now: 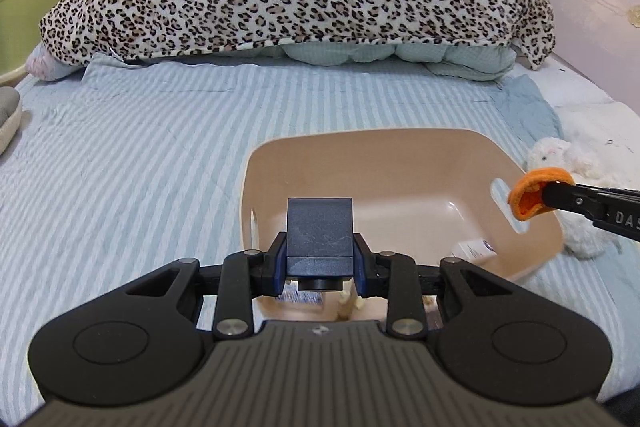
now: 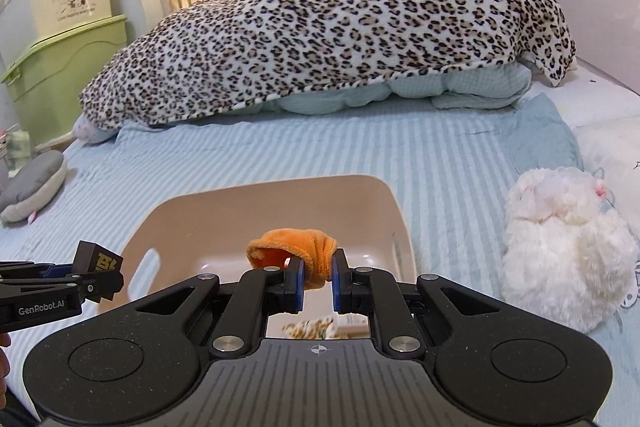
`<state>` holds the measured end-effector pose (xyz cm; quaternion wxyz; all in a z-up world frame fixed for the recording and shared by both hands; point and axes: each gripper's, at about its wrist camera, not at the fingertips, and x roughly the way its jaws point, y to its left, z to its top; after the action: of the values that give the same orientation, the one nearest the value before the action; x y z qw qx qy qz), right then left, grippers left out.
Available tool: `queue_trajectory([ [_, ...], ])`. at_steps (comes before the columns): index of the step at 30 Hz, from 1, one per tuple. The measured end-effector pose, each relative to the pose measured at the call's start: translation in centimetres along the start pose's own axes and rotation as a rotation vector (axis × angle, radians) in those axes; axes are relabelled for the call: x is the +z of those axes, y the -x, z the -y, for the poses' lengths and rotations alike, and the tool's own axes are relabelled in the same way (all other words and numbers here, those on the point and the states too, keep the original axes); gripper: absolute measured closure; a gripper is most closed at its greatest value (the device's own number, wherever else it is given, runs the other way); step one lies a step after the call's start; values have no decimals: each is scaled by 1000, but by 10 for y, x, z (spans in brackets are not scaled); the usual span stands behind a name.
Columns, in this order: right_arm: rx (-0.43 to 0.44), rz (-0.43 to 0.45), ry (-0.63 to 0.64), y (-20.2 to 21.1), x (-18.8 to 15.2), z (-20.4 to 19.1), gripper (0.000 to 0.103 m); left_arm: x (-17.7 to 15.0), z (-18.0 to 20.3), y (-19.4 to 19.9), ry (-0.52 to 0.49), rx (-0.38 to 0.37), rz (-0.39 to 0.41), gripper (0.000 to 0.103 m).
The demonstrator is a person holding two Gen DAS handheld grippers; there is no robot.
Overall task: Organize objects
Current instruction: 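Carry charger and orange sock into the basket and open both tools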
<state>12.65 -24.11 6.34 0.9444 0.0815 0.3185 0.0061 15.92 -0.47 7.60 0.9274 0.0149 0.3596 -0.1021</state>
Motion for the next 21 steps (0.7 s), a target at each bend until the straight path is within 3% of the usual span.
queue_trajectory([
  [7,-21,-59,10,-31,-2,-2,90,7,4,-38,-8,38,-46,70],
  [17,-52,-197,84,-67,-28,-13,89,-12,5,-81,-28,54,-163,70],
  [18,-57,-197,99,-66,-30,-15,78,-13,7,-81,-42,60,-161,70],
  [21,-65,-190,121,-61,-32,-20,64,-13,9,-76,-63,60,-155,69],
])
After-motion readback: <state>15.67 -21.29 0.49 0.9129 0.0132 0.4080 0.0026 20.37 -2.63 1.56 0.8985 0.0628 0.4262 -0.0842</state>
